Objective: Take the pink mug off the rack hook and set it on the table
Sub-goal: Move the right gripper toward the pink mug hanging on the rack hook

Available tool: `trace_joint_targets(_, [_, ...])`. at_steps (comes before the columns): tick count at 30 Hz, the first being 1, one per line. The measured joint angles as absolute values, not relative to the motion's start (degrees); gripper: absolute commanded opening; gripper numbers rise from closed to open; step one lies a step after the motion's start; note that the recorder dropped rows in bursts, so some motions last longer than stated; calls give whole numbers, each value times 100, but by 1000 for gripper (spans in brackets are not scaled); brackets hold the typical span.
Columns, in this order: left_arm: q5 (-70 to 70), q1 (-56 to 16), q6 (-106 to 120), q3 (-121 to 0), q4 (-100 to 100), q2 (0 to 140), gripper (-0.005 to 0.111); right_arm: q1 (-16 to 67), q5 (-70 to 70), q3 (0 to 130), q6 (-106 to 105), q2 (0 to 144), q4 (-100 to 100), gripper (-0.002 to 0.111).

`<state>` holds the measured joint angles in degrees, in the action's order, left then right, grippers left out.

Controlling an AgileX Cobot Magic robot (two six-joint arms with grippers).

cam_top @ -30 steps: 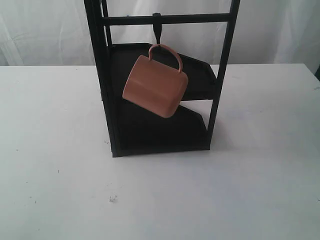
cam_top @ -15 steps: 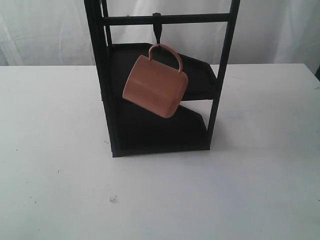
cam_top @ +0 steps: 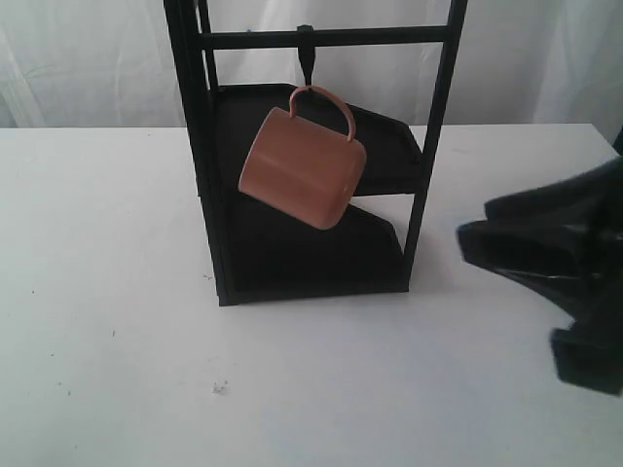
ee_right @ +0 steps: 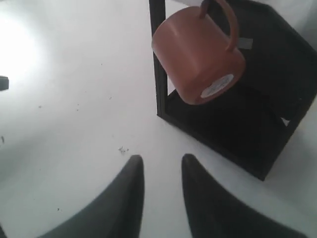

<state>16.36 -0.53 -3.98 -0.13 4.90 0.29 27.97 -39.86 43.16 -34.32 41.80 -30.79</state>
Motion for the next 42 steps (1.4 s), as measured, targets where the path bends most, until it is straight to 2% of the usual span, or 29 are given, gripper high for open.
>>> trace_joint_targets(2, [1636, -53, -398, -13, 490, 29, 0, 2797, -3659, 4460, -4108, 4815, -3413, 46])
trace_joint_targets(7, [1636, -53, -398, -13, 490, 29, 0, 2808, -1757, 4493, -5580, 5802, -4712, 46])
trace_joint_targets(12, [1636, -53, -398, -13, 490, 29, 0, 3430, -1230, 4493, -7067, 6181, -4908, 46])
trace_joint_targets(20, [1636, -53, -398, -13, 490, 29, 0, 3914, -586, 4493, -7155, 6328, -4745, 49])
trace_joint_targets(34, [1636, -53, -398, -13, 490, 29, 0, 3935, 35, 4493, -7157, 6349, -4731, 49])
trace_joint_targets(42, [1636, -53, -398, -13, 490, 29, 0, 3935, 600, 4493, -7157, 6297, -5820, 49])
